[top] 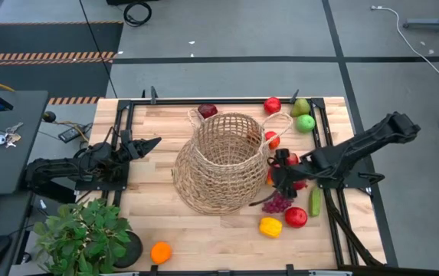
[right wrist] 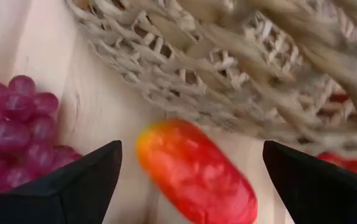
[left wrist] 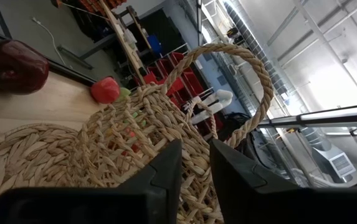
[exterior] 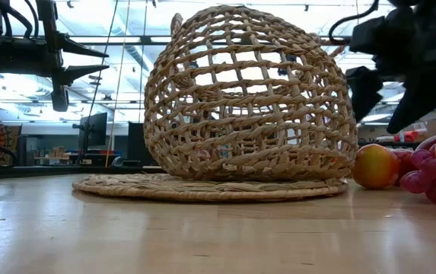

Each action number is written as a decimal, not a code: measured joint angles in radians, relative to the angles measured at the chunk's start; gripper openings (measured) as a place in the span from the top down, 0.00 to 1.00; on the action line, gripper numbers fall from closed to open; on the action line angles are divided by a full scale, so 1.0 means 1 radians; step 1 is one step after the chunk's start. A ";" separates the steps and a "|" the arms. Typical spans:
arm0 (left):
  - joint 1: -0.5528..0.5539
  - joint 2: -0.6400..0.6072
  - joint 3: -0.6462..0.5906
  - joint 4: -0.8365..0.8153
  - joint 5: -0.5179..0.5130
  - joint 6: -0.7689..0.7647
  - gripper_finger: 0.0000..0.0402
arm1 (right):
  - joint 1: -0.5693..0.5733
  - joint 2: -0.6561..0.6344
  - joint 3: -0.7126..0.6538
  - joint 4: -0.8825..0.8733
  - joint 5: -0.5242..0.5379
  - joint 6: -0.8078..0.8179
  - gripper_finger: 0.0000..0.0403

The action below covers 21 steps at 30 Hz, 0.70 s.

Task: Build produce basket
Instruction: Put the mango into the basket

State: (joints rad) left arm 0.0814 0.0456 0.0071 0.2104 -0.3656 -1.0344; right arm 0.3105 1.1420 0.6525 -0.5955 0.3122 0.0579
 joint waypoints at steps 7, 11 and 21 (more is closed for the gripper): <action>0.000 0.000 0.000 0.000 0.000 0.000 0.77 | -0.074 0.054 0.003 0.268 -0.032 -0.117 0.02; 0.000 0.000 0.000 0.000 0.000 0.000 0.77 | -0.091 0.094 0.015 0.265 -0.050 -0.133 0.02; 0.000 0.000 0.000 0.000 0.000 0.000 0.78 | -0.105 0.100 0.153 -0.050 -0.121 -0.206 0.02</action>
State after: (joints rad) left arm 0.0816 0.0456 0.0071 0.2108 -0.3660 -1.0346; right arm 0.2051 1.2419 0.8059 -0.6457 0.1910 -0.1476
